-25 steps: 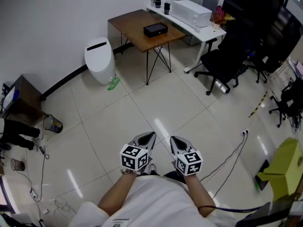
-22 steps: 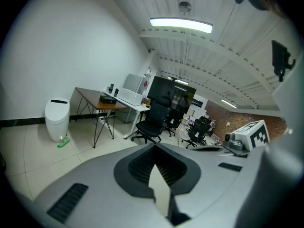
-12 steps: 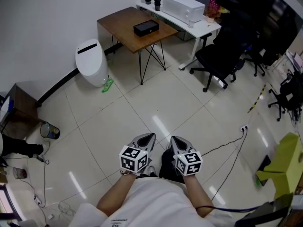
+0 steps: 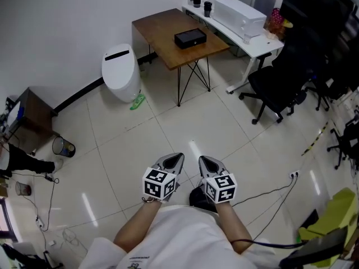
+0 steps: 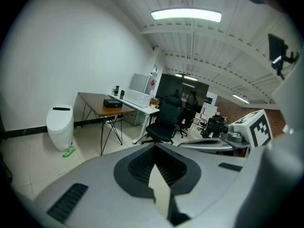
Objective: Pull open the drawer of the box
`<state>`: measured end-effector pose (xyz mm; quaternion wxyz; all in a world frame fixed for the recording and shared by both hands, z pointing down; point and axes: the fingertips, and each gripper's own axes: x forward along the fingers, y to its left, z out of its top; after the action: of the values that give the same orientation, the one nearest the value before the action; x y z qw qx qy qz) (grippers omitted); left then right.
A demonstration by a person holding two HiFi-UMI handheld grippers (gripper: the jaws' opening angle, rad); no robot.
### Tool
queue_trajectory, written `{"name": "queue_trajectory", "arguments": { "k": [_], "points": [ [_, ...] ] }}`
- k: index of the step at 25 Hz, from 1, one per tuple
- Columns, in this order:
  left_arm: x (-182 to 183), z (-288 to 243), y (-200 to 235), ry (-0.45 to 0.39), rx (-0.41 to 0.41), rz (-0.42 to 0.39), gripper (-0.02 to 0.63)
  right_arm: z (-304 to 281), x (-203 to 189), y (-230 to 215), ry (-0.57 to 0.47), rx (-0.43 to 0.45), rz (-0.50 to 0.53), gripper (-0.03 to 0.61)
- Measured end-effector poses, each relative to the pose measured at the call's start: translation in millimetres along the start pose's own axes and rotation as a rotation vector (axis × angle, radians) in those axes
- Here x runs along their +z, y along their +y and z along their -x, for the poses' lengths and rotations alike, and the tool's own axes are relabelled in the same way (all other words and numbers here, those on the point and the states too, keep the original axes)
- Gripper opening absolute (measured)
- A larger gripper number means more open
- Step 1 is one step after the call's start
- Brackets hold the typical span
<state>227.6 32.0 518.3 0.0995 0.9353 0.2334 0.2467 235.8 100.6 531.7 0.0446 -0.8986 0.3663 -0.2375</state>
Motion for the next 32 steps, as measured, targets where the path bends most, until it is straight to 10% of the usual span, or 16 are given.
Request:
{"name": "queue_trajectory", "arguments": {
  "k": [18,32],
  "points": [
    [81.7,-142.3,16.0,-0.036,0.115,0.028,0.002,-59.1,70.9,-143.4,0.021,0.077,0.023,-0.012],
    [89.1,-179.0,26.4,-0.009,0.104,0.054,0.002,-86.3,73.7,-166.2,0.041,0.122,-0.036,-0.012]
  ]
}}
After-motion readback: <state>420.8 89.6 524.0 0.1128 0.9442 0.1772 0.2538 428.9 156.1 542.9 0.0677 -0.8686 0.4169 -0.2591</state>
